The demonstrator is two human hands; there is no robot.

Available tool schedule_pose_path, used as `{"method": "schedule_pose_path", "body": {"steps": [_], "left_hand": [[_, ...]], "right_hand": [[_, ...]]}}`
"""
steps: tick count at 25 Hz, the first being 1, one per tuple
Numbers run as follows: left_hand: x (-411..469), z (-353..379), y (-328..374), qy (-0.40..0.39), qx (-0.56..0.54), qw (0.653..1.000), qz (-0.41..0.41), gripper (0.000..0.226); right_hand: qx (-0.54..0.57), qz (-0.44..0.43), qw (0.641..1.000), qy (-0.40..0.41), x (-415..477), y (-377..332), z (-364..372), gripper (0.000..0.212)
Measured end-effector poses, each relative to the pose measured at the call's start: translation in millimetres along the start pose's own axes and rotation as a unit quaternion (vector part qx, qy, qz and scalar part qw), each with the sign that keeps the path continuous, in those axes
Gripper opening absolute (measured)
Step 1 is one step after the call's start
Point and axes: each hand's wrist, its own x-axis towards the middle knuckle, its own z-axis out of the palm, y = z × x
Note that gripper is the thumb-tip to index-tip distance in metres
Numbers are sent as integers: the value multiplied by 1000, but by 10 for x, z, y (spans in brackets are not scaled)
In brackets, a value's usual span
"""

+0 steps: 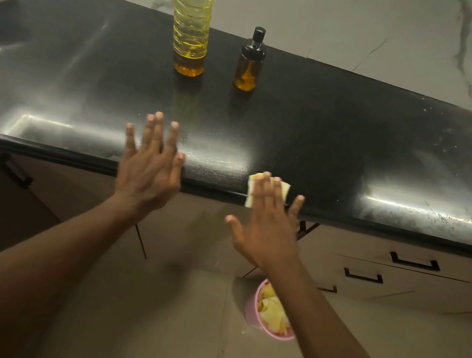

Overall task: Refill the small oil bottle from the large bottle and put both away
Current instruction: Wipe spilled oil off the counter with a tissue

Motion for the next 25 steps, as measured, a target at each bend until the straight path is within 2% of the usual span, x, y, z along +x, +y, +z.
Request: {"method": "schedule_pose_path", "body": {"steps": [3,5,10,13,15,19,21,23,24,25], "left_hand": [[-33,134,579,-19,-12,998,57,67],[-39,214,829,-23,-18,997,76,67],[-28,296,835,-15,0,996,86,66],[-13,307,859,-16,3,996,88,66],[-23,287,867,-25,6,996,84,66],[-15,186,871,-60,-17,995,78,67],[-34,104,867,-83,-55,992,72,66],[-67,-3,853,-87,-145,983,68,61],[-101,-85,836,-82,-191,976,70,56],[-148,-186,831,-73,-232,967,78,50]], "right_hand": [[-8,-46,999,8,13,-355,124,105],[-20,-42,999,4,-25,-145,92,107],[-34,115,993,-14,-244,1061,-157,103],[-72,169,983,-21,-230,1246,-201,102],[-61,147,987,4,-174,978,-143,98],[-16,9,997,71,-144,155,-31,84],[31,-12,995,89,-101,-82,-109,68],[164,69,976,123,-94,-189,-271,49],[276,127,942,140,-104,-223,-387,38],[408,170,885,146,-114,-244,-511,26]]}}
